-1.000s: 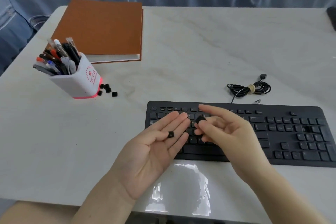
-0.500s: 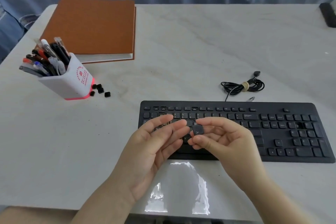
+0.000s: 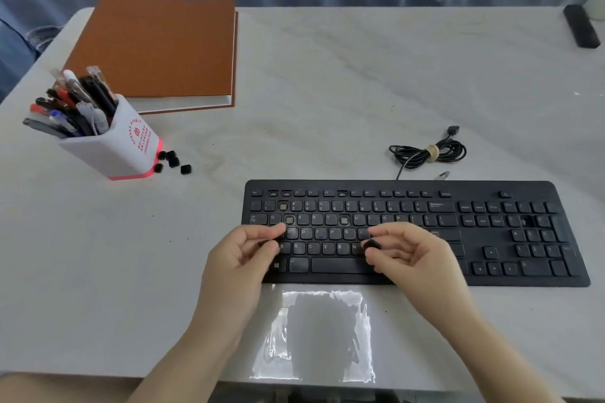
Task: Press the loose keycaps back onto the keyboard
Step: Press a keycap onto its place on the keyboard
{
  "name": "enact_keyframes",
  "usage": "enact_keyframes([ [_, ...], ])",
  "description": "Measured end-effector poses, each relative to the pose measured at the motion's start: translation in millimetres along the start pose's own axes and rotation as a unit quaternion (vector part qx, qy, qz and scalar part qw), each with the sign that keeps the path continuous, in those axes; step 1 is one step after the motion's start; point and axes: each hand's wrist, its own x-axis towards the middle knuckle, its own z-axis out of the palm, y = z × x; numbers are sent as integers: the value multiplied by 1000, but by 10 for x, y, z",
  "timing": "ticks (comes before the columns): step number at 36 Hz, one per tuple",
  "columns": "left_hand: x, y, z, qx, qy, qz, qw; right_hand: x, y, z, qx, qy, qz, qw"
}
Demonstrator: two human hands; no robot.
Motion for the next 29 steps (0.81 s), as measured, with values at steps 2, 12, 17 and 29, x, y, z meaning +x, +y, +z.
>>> enact_keyframes([
  [2, 30, -56, -49, 18, 21, 11, 1000, 3, 48, -43, -33, 6, 5, 999],
  [12, 58, -149, -88, 9, 48, 18, 999, 2, 113, -77, -42, 24, 57, 997],
  [17, 49, -145, -56, 2, 40, 19, 999, 41, 115, -70, -43, 7, 30, 999],
  [29, 48, -160, -51, -6, 32, 8, 999, 333, 106, 23, -203, 12, -115, 972],
])
